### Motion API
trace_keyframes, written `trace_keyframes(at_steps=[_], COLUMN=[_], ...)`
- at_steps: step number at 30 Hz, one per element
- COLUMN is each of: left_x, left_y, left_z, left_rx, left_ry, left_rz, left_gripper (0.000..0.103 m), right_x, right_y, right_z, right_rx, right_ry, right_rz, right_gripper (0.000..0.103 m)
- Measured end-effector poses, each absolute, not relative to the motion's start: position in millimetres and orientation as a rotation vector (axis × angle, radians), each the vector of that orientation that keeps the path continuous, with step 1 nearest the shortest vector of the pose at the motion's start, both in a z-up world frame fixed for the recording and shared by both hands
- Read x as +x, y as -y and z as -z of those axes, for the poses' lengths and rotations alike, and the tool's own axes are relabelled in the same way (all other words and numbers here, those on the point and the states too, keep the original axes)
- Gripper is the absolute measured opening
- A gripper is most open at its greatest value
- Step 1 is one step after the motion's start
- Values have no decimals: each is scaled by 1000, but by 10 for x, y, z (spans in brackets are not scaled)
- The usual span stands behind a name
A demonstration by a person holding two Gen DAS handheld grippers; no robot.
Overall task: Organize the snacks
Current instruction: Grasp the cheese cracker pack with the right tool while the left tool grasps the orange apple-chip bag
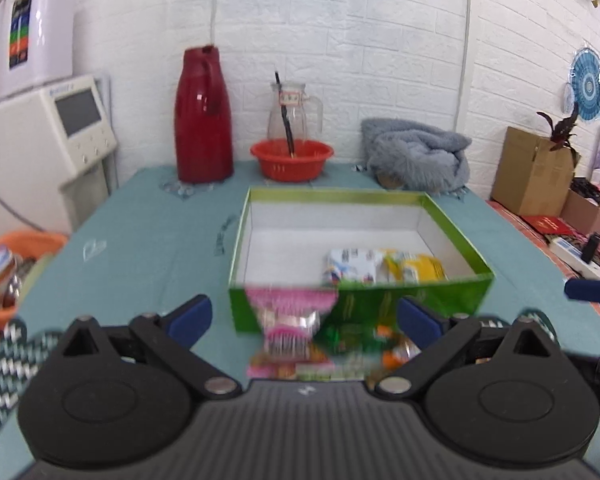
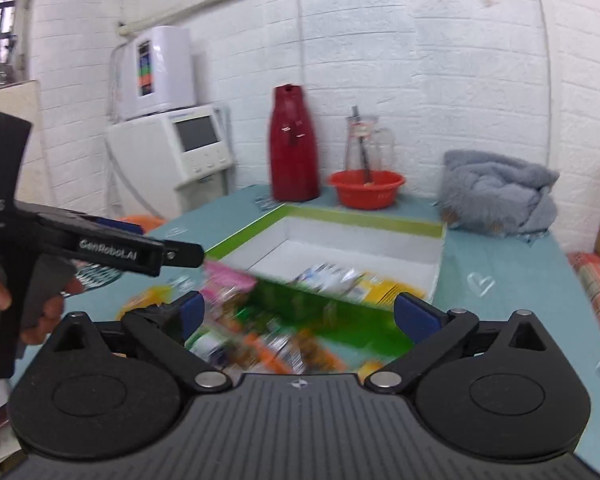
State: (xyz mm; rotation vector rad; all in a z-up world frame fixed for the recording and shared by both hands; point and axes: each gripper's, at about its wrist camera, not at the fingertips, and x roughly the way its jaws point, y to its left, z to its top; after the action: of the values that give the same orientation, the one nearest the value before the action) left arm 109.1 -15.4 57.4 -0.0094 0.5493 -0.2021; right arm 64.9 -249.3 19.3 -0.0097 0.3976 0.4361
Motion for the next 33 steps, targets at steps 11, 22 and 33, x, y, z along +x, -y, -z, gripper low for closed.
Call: trace_keyframes(at_steps=[11, 22, 33], left_x=[52, -107, 140], left_y=[-165, 123, 382], left_z=[-146, 94, 319], left_rx=[-65, -111, -139], left_ry=[-543, -702, -823], left_rz=[200, 307, 236], left_gripper=[98, 98, 97], right_x=[18, -95, -150], right_y=[1956, 2040, 2256], right_z=[559, 690, 716], right_rx=[-125, -169, -146], right_ry=[-632, -635, -621], right_rz=[-502, -452, -415], right_gripper=[103, 100, 103])
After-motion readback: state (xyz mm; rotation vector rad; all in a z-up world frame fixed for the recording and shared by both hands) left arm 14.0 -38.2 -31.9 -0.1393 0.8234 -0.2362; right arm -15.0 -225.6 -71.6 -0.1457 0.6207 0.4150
